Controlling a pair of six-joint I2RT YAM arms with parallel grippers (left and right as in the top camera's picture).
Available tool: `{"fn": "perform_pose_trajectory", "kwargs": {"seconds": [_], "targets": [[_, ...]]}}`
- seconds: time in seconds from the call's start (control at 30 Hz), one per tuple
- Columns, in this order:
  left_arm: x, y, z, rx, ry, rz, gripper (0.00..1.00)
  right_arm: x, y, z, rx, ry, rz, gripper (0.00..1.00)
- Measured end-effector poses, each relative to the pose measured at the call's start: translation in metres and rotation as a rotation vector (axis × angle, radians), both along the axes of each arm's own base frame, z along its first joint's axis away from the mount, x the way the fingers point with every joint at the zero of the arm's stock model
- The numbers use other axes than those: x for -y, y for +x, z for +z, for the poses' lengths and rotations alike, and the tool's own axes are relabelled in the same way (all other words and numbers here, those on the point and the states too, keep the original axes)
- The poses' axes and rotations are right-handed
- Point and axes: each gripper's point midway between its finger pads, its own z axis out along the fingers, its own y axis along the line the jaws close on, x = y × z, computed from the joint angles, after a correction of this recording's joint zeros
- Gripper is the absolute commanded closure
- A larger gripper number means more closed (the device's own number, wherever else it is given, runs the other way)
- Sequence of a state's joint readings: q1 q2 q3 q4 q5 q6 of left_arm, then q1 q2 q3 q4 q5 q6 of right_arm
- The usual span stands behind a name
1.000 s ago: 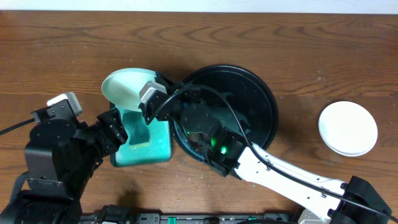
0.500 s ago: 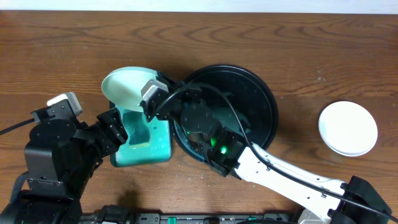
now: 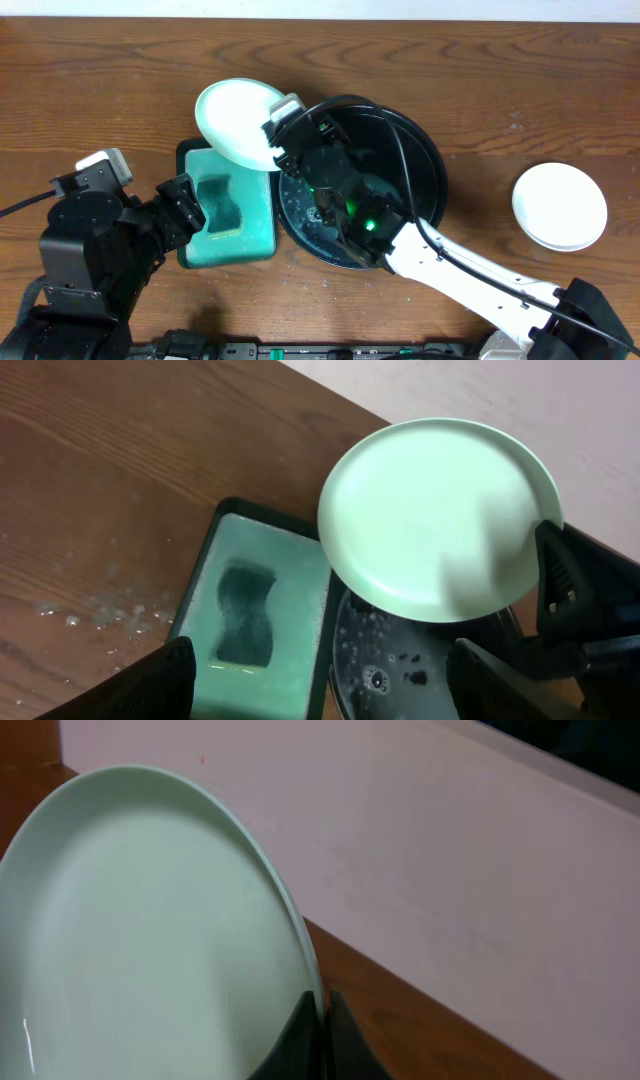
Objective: Clean dirty plates on tray and stack at the side
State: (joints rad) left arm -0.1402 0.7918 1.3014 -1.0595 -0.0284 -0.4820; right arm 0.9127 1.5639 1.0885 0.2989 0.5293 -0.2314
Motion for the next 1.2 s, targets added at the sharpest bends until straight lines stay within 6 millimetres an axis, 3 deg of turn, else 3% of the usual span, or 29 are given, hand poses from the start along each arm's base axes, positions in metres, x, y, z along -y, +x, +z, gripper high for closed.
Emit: {"fn": "perform_pose_trajectory", "kwargs": {"seconds": [0.67, 0.9, 1.07, 1.2], "targets": [[0.000, 0.000, 0.000, 0.000, 0.000, 0.000, 0.20, 0.042, 0.018, -0.045, -0.198, 0.020, -0.135, 0.99], [0.000, 0.000, 0.000, 0.000, 0.000, 0.000, 0.19, 0.067, 0.024, -0.066, -0.297, 0.043, -0.211, 0.99], [0.000, 0.000, 0.000, 0.000, 0.000, 0.000, 0.20, 0.101, 0.029, -0.098, -0.462, 0.086, -0.286, 0.99], [0.000, 0.000, 0.000, -0.001, 0.000, -0.001, 0.19, 0.155, 0.037, -0.131, -0.697, 0.206, -0.346, 0.99]]}}
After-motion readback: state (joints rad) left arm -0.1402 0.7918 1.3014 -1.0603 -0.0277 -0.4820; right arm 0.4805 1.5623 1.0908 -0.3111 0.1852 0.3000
